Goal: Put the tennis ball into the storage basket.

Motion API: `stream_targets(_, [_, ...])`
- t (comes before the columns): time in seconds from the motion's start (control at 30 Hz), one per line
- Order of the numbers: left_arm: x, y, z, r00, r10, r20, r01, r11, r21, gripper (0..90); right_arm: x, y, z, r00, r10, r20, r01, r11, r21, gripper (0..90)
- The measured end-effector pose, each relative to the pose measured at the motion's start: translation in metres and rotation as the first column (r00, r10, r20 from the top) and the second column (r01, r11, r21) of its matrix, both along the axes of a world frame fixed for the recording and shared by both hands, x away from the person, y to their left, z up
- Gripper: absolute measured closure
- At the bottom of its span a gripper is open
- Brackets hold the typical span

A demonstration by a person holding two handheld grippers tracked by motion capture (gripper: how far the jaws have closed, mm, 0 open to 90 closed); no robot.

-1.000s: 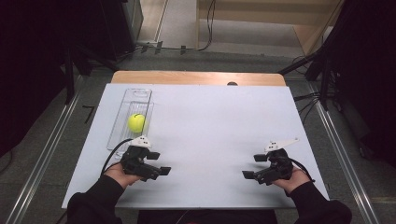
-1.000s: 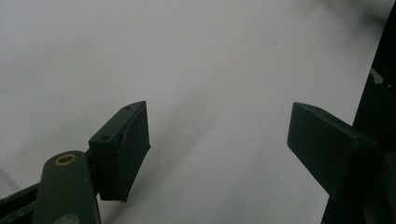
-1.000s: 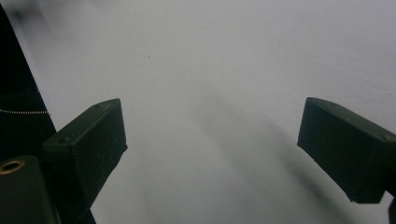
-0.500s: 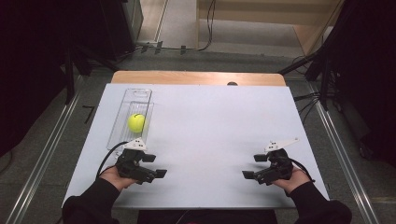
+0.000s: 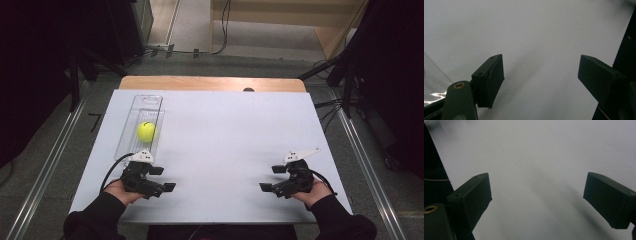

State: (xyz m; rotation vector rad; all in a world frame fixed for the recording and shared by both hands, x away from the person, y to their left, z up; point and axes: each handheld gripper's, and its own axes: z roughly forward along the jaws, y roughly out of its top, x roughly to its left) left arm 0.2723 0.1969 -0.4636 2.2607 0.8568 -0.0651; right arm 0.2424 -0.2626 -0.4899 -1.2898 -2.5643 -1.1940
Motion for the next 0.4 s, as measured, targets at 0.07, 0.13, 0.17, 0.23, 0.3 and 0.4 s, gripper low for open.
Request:
stream_targets(0.07, [0.0, 0.0004, 0.0001, 1.0, 0.0, -0.002, 0.0, 1.0, 0.001, 21.8, 0.0001, 0.0, -0.0001, 1.0, 0.0, 0.001, 0.0, 1.0, 0.0, 6.2])
stream_targets(0.13, [0.0002, 0.0007, 0.0, 1.0, 0.002, -0.004, -0.002, 1.0, 0.0, 21.8, 0.0, 0.0002, 0.0, 1.0, 0.001, 0.001, -0.001, 1.0, 0.0, 6.2])
stream_targets(0.17, [0.0001, 0.0006, -0.0002, 1.0, 0.002, -0.004, -0.002, 1.0, 0.0, 21.8, 0.0, 0.0001, 0.0, 1.0, 0.003, 0.0, -0.003, 1.0, 0.0, 6.2])
stream_targets(0.23, [0.0002, 0.0005, -0.0004, 1.0, 0.0, -0.004, 0.0, 1.0, 0.001, 21.8, -0.0001, 0.0002, 0.0, 1.0, 0.001, 0.0, -0.001, 1.0, 0.0, 6.2])
stream_targets(0.3, [0.0002, 0.0005, -0.0005, 1.0, -0.001, -0.005, 0.001, 1.0, 0.001, 21.8, 0.0, 0.0001, 0.0, 1.0, 0.001, 0.0, -0.001, 1.0, 0.0, 6.2])
stream_targets(0.4, [0.0005, 0.0008, -0.0007, 1.0, -0.001, -0.004, 0.001, 1.0, 0.001, 21.8, 0.0001, 0.0002, -0.0002, 1.0, 0.001, 0.001, -0.001, 1.0, 0.0, 6.2])
